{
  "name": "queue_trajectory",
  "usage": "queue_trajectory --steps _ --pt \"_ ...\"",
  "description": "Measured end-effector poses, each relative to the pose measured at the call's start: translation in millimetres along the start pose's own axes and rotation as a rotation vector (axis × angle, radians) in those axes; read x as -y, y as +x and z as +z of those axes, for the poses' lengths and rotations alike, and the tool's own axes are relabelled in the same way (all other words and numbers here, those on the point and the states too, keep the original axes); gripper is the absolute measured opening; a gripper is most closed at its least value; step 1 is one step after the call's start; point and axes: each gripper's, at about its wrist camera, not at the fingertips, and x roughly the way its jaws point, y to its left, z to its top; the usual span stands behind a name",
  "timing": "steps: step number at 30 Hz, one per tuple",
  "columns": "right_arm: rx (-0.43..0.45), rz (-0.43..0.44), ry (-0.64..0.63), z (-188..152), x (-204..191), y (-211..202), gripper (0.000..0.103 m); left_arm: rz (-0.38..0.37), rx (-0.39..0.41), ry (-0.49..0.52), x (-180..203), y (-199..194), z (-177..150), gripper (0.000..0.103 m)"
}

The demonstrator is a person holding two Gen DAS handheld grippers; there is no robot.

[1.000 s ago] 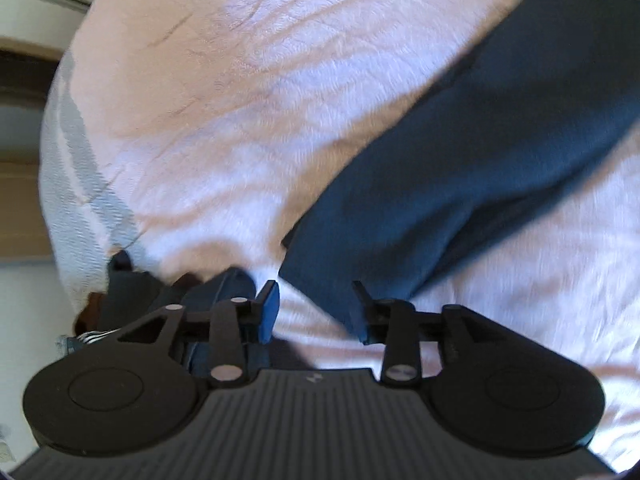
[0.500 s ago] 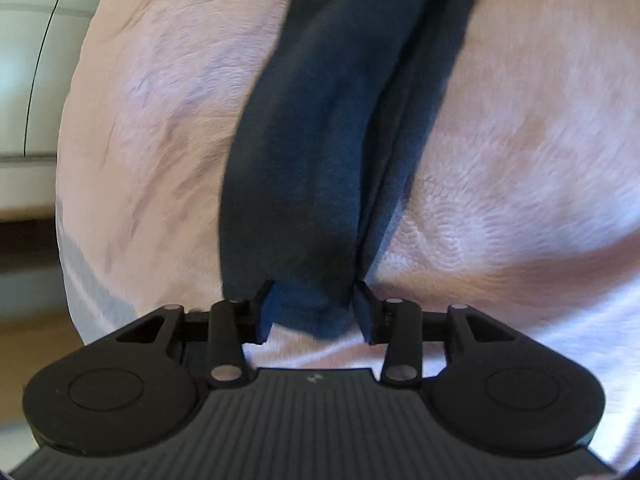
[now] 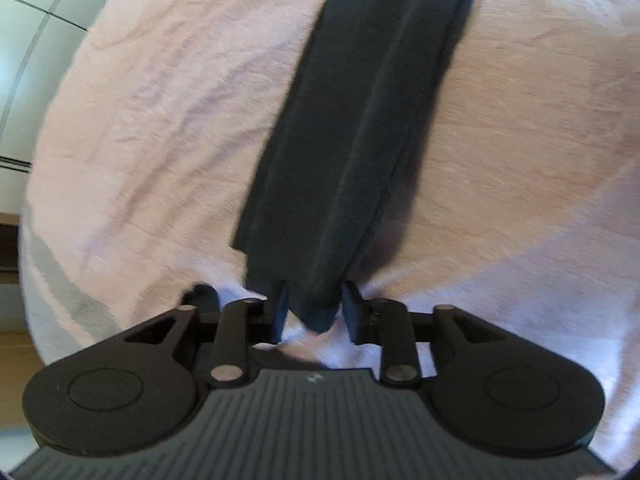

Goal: Fold clothes

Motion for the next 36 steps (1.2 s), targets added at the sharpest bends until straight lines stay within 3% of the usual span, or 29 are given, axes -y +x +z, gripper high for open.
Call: queue_trajectory --steps 3,6,9,12,16,18,19,20,25,29,30,31,33,36 --pt "0.008 0.046 -0.015 12.2 -4.6 2.7 0.062 -0.031 0.019 -0.037 -10.4 -14.5 -8.0 0.033" --pt "0.023 0.074 -0.027 20.4 -3.5 5.8 0.062 -0.040 0.061 -0.140 -38.2 -22.7 -7.2 0.038" --pt "0.035 0.094 -0.019 31.3 2.0 13.5 0.062 -0.034 0.084 -0.219 -63.9 -8.2 5.4 0.039" --pt "0.049 0.111 -0.046 42.9 5.1 22.0 0.062 -0.078 0.067 -0.239 -77.1 30.0 22.5 0.038" --pt "0.041 0.137 -0.132 58.2 9.9 39.7 0.062 -0.175 0.008 -0.194 -76.6 77.3 34.4 0.032" --pt "0.036 0.169 -0.174 65.1 15.5 48.1 0.062 -0.195 0.013 -0.169 -71.8 83.9 34.3 0.019" --pt "0.035 0.183 -0.188 68.6 17.8 52.0 0.062 -0.185 0.026 -0.178 -75.2 79.0 33.0 0.004" --pt "0.035 0.196 -0.200 72.1 19.9 55.9 0.062 -0.174 0.039 -0.187 -78.6 74.1 31.6 0.002" --pt "0.040 0.268 -0.242 89.0 25.0 70.7 0.062 -0.123 0.104 -0.233 -95.6 49.6 24.7 0.002" --pt "0.029 0.296 -0.238 97.1 24.7 81.5 0.062 -0.116 0.099 -0.228 -103.5 59.7 32.1 0.002" --pt "0.021 0.302 -0.231 98.2 24.7 85.2 0.057 -0.107 0.100 -0.219 -102.1 62.2 32.8 0.002" --pt "0.010 0.313 -0.222 98.3 26.0 88.5 0.043 -0.099 0.100 -0.211 -100.7 64.6 33.5 0.002" --pt "-0.004 0.328 -0.189 99.0 29.5 90.2 0.041 -0.105 0.092 -0.229 -100.4 72.0 33.0 0.003" --pt "0.014 0.270 -0.181 97.2 32.3 90.0 0.041 -0.100 0.068 -0.245 -99.0 83.7 29.5 0.007"
